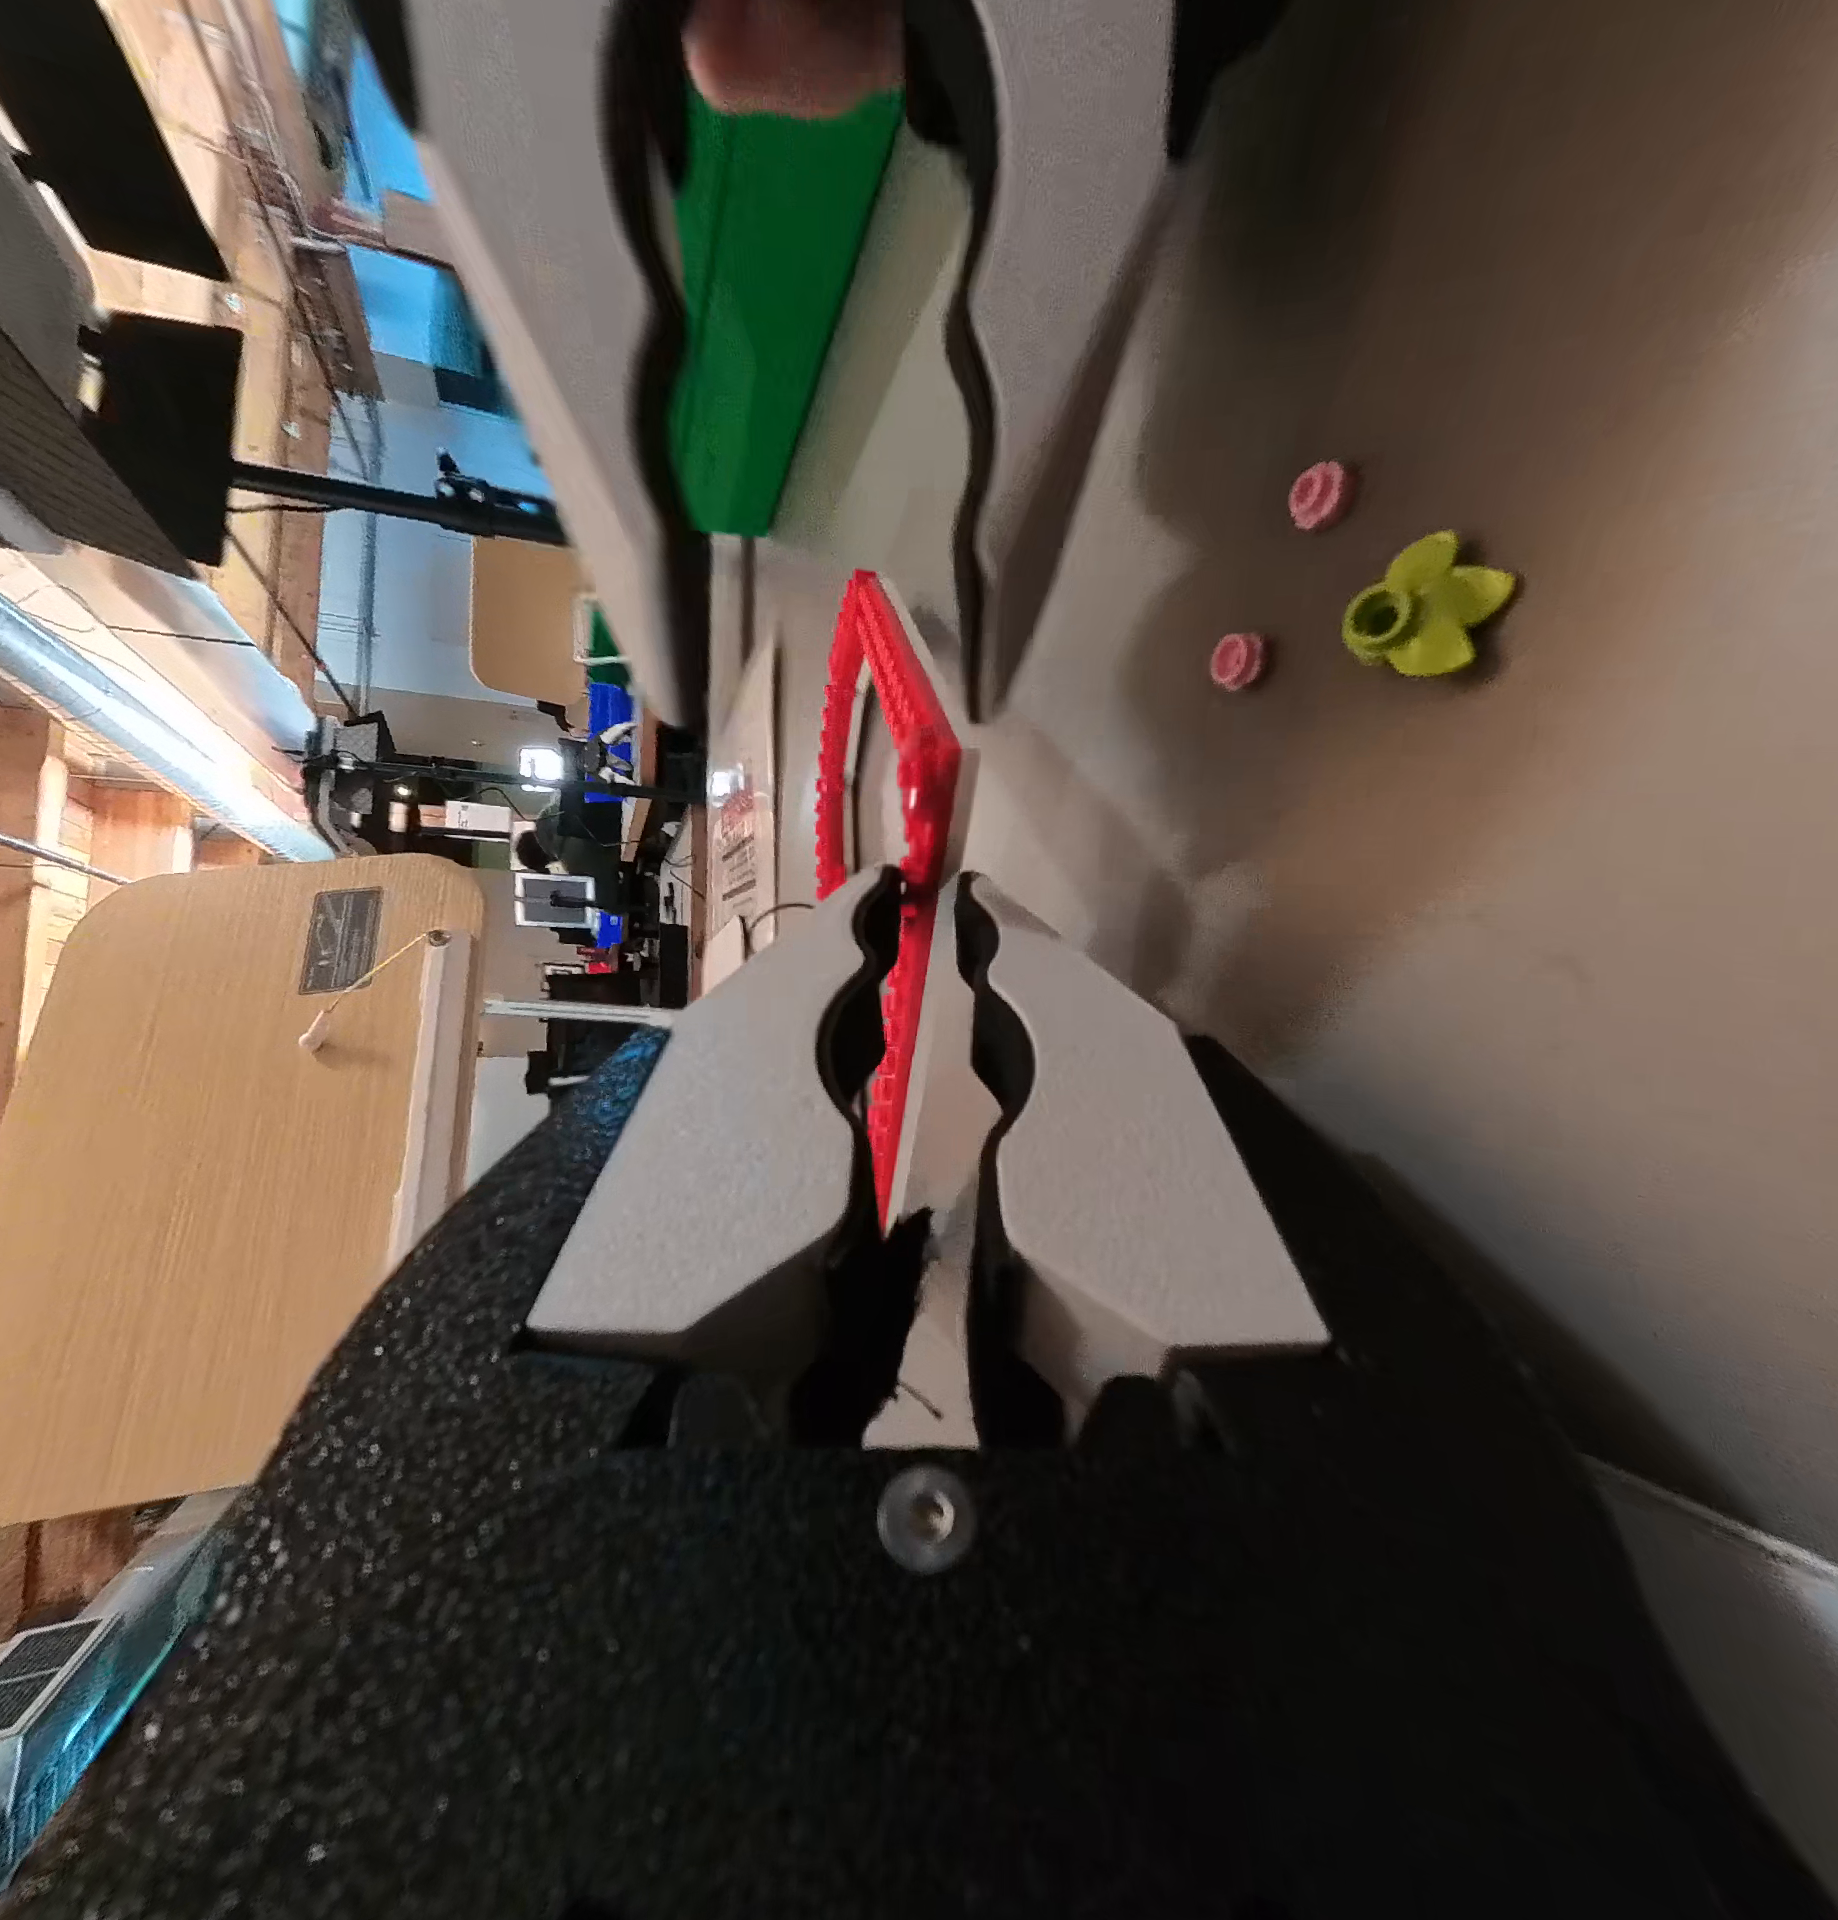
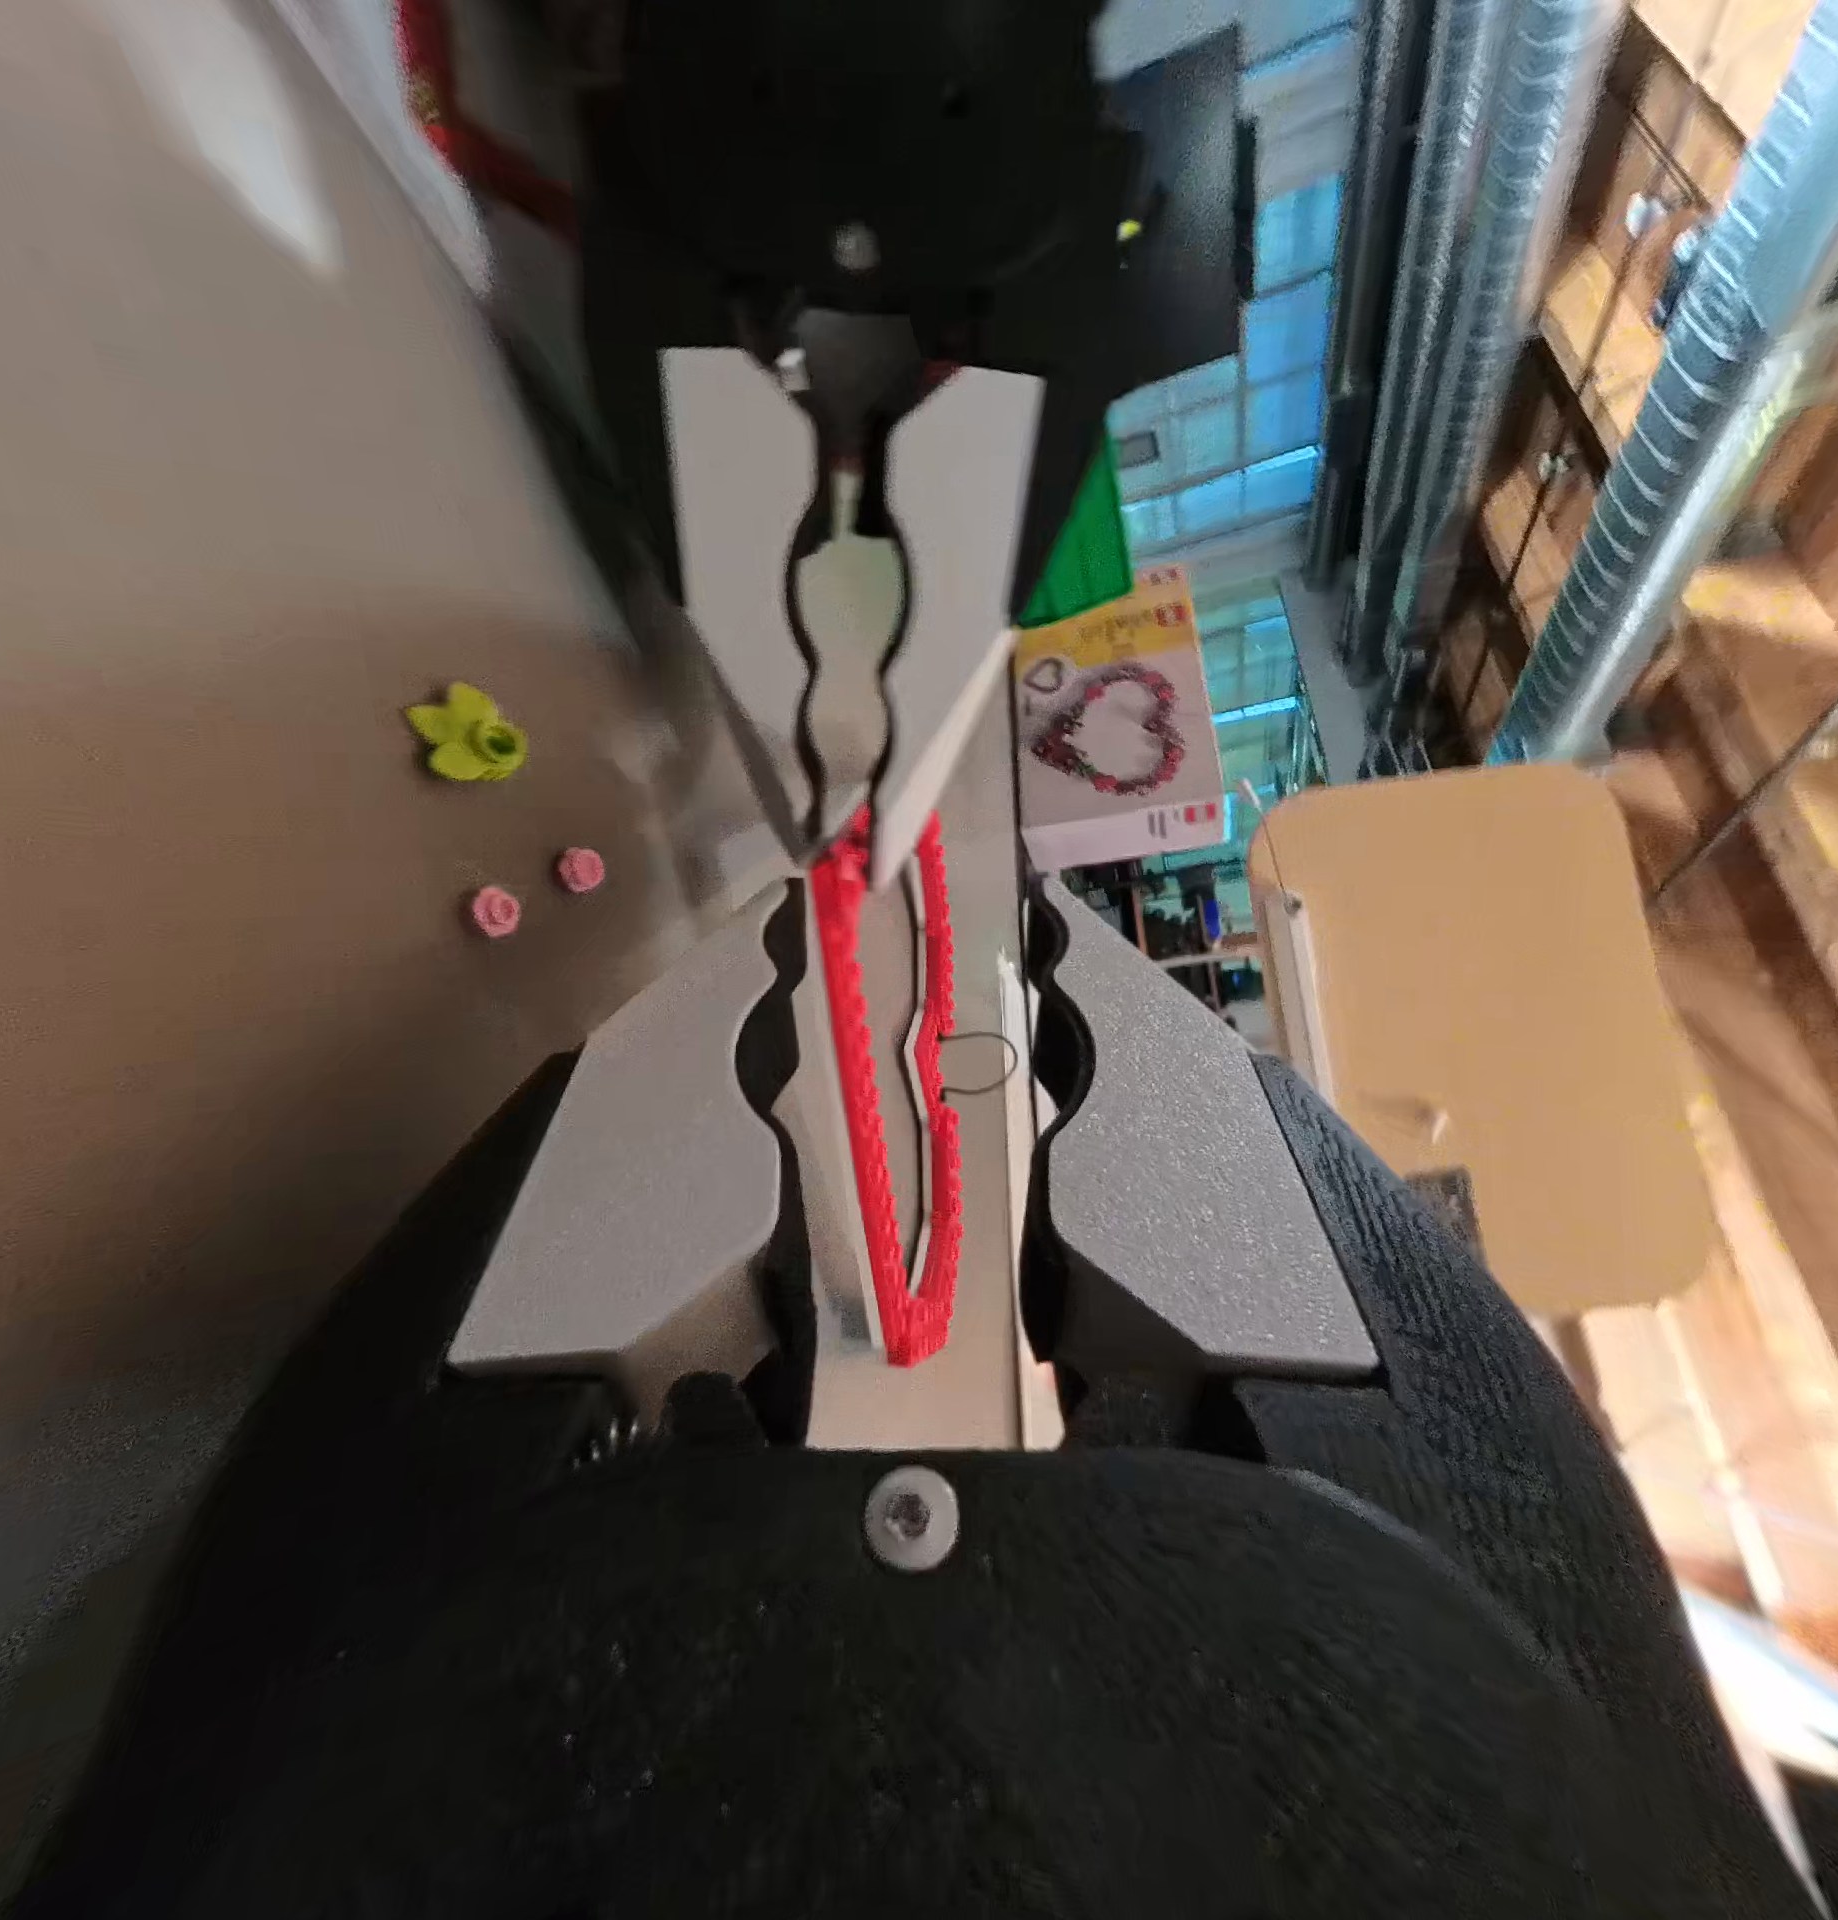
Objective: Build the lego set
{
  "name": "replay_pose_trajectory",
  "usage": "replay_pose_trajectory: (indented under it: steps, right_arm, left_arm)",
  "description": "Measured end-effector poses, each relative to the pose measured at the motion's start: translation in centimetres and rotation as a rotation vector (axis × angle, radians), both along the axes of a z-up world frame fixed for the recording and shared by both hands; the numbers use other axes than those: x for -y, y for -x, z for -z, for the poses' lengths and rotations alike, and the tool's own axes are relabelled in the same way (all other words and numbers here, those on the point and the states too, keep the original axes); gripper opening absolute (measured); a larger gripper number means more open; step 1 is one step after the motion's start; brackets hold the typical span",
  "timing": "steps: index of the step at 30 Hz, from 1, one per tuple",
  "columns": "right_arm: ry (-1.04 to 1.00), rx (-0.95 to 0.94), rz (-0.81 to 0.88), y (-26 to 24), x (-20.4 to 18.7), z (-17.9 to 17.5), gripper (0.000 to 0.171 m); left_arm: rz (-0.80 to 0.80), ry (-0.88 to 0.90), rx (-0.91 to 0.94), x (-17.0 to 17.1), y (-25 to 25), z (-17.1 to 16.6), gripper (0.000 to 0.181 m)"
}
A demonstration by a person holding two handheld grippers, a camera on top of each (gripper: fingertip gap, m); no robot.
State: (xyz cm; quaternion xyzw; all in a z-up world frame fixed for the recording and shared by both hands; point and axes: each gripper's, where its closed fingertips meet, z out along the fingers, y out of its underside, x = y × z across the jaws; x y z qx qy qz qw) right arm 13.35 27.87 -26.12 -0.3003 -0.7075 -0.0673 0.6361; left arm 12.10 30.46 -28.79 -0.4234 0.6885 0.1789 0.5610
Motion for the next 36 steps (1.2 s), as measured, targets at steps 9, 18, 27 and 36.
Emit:
replay_pose_trajectory:
  steps: [9, 18, 27, 36]
  right_arm:
    - [0.099, -0.26, 0.179, -2.8, -0.6, -3.3, 0.039]
    - [0.202, -0.442, 0.364, -5.6, -1.8, -4.8, 0.036]
    - [0.168, -0.462, 0.423, -6.4, -1.4, -5.2, 0.033]
    - [0.207, -0.466, 0.469, -7.2, -2.6, -4.9, 0.03]
  left_arm:
    - [-0.086, 0.325, 0.01, 0.7, 0.2, 1.9, 0.016]
    - [-0.062, 0.795, 0.465, 1.0, 2.3, -3.6, 0.064]
    - [-0.054, 0.584, 0.86, -0.9, 13.4, -14.7, 0.067]
    - [-0.037, 0.345, 0.968, -1.4, 13.6, -15.4, 0.061]
